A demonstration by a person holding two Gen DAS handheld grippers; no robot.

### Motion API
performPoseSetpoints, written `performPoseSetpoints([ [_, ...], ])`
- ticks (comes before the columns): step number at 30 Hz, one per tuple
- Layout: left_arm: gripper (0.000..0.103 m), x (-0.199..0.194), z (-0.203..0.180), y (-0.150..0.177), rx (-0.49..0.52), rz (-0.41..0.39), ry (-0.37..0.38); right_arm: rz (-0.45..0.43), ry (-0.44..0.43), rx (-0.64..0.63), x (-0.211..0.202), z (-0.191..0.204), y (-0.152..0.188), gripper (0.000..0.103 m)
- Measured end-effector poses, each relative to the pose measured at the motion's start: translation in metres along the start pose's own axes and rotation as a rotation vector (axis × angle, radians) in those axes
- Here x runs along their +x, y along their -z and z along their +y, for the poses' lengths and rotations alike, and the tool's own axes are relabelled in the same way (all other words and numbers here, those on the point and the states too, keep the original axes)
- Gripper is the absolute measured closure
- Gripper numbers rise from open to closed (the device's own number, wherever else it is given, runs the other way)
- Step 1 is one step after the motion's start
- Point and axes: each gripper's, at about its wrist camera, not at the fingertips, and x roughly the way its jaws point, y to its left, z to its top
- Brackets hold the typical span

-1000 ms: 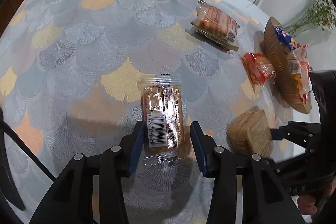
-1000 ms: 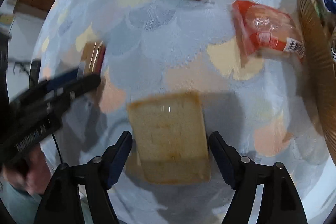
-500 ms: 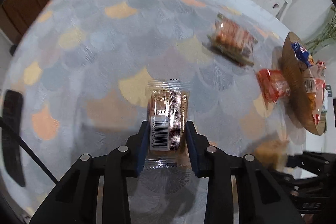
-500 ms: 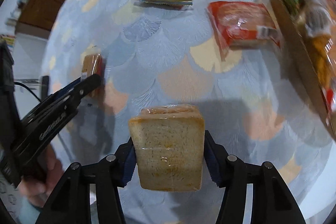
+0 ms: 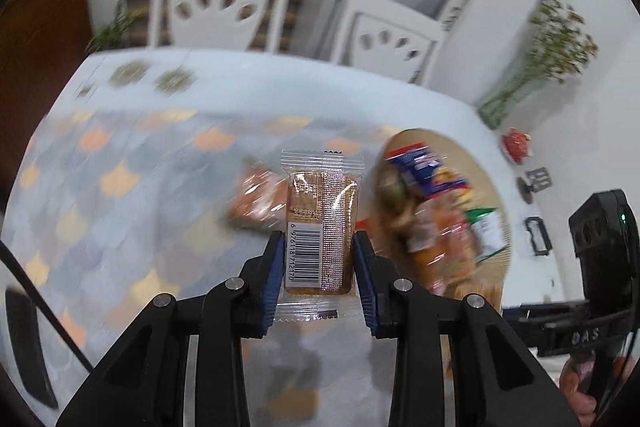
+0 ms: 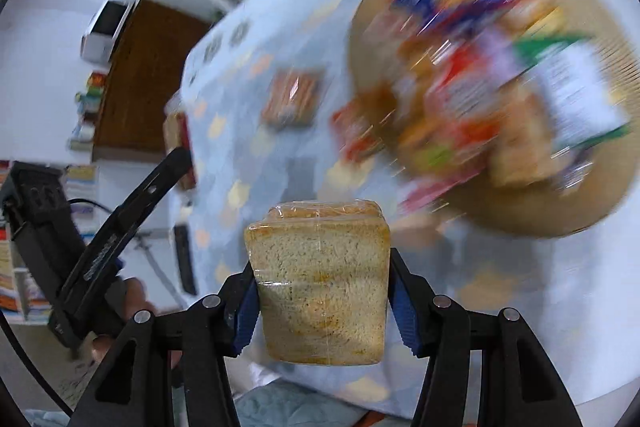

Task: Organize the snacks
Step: 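Carry both packs over the amber bowl and open both tools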

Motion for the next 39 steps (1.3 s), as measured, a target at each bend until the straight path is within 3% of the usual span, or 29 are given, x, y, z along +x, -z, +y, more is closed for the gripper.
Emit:
performPoseSetpoints([
  [7, 0.072, 0.022, -0.07, -0.038, 0.109, -0.004, 0.061, -0.184, 0.222, 0.002, -0.076, -0.042, -0.024, 0.048],
  [12, 0.072, 0.043, -0.108, -0.056, 0.166, 0.006, 0.065, -0.245, 0.27, 0.025, -0.123, -0.092, -0.056, 0.048],
  [17, 0.072, 0.066, -0.13, -0.064, 0.197, 0.026, 0.05, -0.274, 0.337, 0.011, -0.138, -0.103, -0.082, 0.048],
  [23, 0.068, 0.094, -0.14, -0.071, 0.197, 0.067, 0.084, -0.267, 0.33, 0.026, -0.132, -0.121, -0.115, 0.047],
  [24, 0.062, 0.099, -0.14, -0.071, 0.19, 0.079, 0.086, -0.254, 0.318, 0.031, -0.124, -0.122, -0.121, 0.044],
  [26, 0.032, 0.103, -0.138, -0.071, 0.177, 0.078, 0.058, -0.237, 0.277, 0.044, -0.121, -0.13, -0.128, 0.043],
  [33, 0.031, 0.095, -0.118, -0.067, 0.133, 0.075, 0.077, -0.242, 0.27, 0.056, -0.127, -0.139, -0.122, 0.043],
  [39, 0.031, 0.078, -0.077, -0.067, 0.055, 0.062, 0.072, -0.226, 0.243, 0.067, -0.121, -0.133, -0.109, 0.042],
])
